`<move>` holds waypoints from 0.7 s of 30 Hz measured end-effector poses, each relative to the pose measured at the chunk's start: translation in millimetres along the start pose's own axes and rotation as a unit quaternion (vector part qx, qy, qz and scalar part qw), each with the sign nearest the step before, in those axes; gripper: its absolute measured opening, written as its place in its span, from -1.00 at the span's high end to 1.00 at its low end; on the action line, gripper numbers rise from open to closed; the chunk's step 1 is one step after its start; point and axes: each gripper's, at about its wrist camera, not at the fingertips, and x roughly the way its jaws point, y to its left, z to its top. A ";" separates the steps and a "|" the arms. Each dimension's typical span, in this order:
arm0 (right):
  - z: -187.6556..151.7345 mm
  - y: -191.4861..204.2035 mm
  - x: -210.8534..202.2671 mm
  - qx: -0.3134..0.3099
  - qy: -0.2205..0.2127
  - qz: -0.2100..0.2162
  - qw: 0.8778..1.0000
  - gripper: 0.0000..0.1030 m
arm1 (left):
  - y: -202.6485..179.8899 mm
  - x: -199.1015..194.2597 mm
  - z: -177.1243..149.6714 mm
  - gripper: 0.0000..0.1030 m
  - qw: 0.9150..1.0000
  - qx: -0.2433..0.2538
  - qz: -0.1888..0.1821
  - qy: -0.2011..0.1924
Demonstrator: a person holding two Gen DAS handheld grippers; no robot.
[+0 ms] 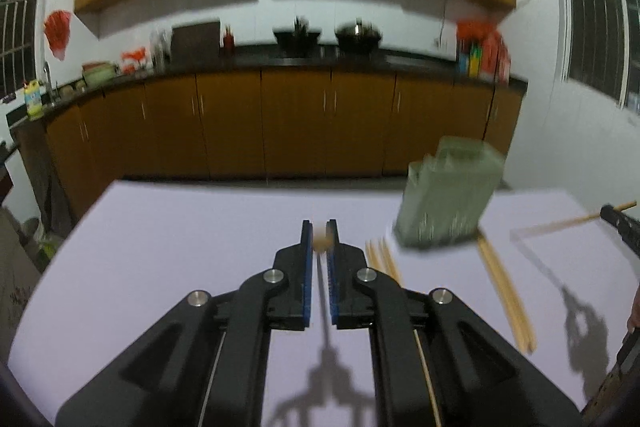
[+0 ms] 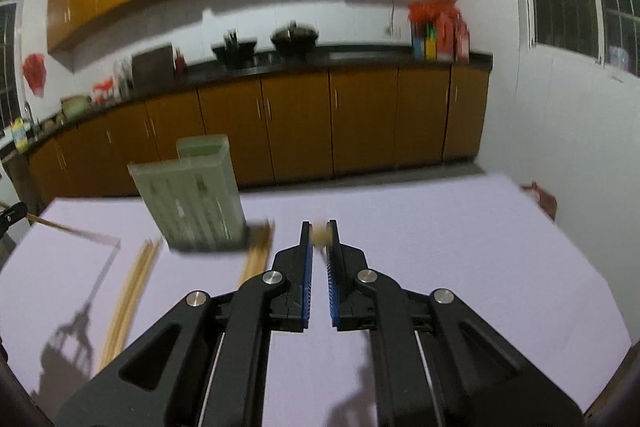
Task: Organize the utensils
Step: 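Lift both held chopsticks upright and carry them over the green caddy, then open the left gripper while the right gripper opens, dropping chopsticks into the caddy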
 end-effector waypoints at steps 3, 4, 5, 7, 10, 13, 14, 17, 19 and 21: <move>18.0 3.1 -0.5 0.000 -0.018 0.005 1.000 0.86 | 2.3 -1.9 23.0 0.85 1.000 -0.004 -0.004 -0.022; 21.3 3.6 -1.2 0.000 -0.021 0.005 1.000 0.86 | 1.7 -1.1 27.6 0.85 1.000 -0.005 -0.006 -0.026; 26.6 4.7 -0.2 0.001 -0.025 0.004 1.000 0.86 | 1.6 -0.4 31.8 0.86 1.000 -0.005 -0.006 -0.030; 34.6 4.8 -1.1 0.002 -0.033 0.004 0.999 0.86 | -0.6 1.5 41.2 0.86 0.999 -0.002 -0.005 -0.036; 53.1 9.2 -3.4 0.001 -0.052 0.010 0.999 0.86 | -5.5 0.6 60.4 0.86 0.999 -0.001 -0.012 -0.052; 82.6 16.5 -15.4 0.003 -0.092 0.025 0.995 0.86 | -13.4 -9.3 88.5 0.86 0.996 0.000 -0.020 -0.086; 94.1 19.6 -19.9 0.006 -0.109 0.032 0.994 0.86 | -17.6 -14.1 101.4 0.86 0.994 -0.002 -0.025 -0.103; 124.4 28.6 -31.5 0.023 -0.157 0.060 0.986 0.86 | -30.5 -25.8 132.7 0.86 0.988 -0.014 -0.046 -0.148; 136.6 36.9 -33.4 0.030 -0.178 0.080 0.980 0.86 | -43.0 -30.4 152.9 0.86 0.981 -0.027 -0.064 -0.182; 143.9 47.7 -25.5 0.030 -0.192 0.096 0.976 0.86 | -53.9 -29.3 163.3 0.86 0.976 -0.037 -0.075 -0.203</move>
